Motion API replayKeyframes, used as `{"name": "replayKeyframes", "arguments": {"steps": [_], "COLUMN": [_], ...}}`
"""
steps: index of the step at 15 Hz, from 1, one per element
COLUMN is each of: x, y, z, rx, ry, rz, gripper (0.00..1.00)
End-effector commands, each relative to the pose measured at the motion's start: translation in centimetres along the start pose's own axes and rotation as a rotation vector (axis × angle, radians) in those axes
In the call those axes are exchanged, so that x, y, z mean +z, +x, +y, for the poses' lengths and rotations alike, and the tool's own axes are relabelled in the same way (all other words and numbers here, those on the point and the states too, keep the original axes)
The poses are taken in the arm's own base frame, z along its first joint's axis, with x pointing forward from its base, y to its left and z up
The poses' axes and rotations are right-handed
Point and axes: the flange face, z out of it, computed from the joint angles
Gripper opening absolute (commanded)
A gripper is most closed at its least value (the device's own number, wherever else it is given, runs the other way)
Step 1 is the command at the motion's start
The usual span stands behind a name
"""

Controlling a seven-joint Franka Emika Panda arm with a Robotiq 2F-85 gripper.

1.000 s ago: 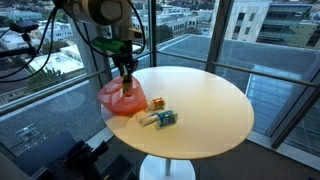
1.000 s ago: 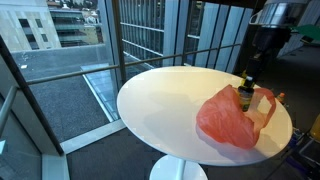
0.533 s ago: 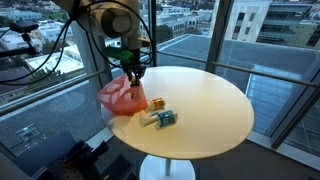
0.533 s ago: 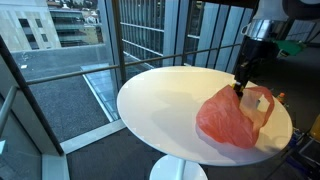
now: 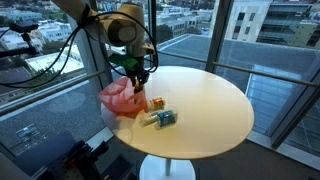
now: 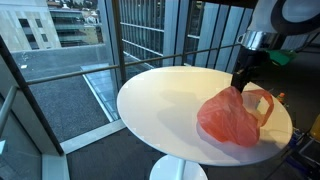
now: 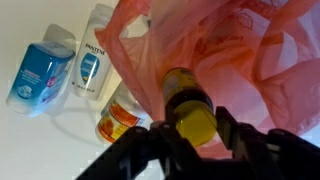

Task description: Pull the plastic forward, then place the brown and yellow bottle in the plastic

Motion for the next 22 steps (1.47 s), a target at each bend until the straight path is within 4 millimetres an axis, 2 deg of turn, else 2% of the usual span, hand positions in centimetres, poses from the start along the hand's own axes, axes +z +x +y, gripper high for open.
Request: {"name": "replayKeyframes", "arguments": {"steps": [1,10,11,12,14,17,18,22], "x": [0.7,2.4,2.3,2.1,1.6,0.3,-0.4,-3.3], "y": [0.3,-0.5,-0.6,-0.7,-0.9,-1.3,-1.5,-2.5], "z": [0.5,0.6,0.6,0.5,0.4,0.0,-0.1,-0.1], "rx": [-0.026,-0.029,-0.030,-0.035,-0.050,-0.082,-0.093,-0.121], "ry": [-0.019,-0.015,-0.012,-0.008,-0.003,0.010,0.018,0.046], "rz": [0.002,-0.028,-0.028,-0.030,-0.031,-0.028,-0.028,-0.039], "gripper": [0.19,0.19,0.50,0.71,0.75,0.97,1.00,1.00]}}
